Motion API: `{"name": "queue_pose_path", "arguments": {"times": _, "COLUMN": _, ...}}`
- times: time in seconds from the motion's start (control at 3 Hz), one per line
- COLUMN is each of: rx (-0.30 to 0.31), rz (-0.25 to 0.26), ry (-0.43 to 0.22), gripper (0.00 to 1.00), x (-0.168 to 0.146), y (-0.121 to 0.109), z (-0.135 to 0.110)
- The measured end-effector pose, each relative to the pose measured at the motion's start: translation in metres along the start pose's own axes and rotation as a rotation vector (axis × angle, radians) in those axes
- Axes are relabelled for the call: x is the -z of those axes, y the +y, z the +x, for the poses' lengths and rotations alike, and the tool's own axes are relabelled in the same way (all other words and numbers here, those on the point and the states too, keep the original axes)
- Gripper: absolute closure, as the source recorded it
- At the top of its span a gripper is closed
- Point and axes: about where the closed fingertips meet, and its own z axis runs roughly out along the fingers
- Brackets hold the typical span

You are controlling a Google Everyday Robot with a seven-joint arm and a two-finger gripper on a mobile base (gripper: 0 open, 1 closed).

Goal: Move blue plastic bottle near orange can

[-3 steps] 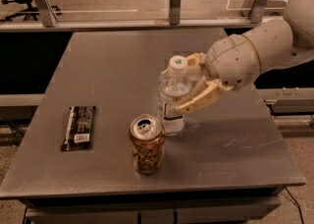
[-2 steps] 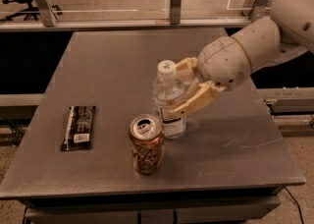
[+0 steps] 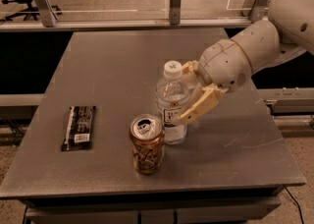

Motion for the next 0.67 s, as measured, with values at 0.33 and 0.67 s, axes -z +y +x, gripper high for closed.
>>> {"name": "queue_pose_path", "arguments": {"times": 0.33, "rx": -0.066, "rz": -0.033, "ry": -0.057, "gripper": 0.0, "x": 0.0018, "y": -0.0006, "z": 0.0056}}
{"name": "queue_pose_path", "arguments": {"times": 0.67, "rx": -0.106, "rz": -0.035, "ry": -0.116, "gripper": 0.0, "x": 0.0095, "y": -0.0056, "z": 0.0086}}
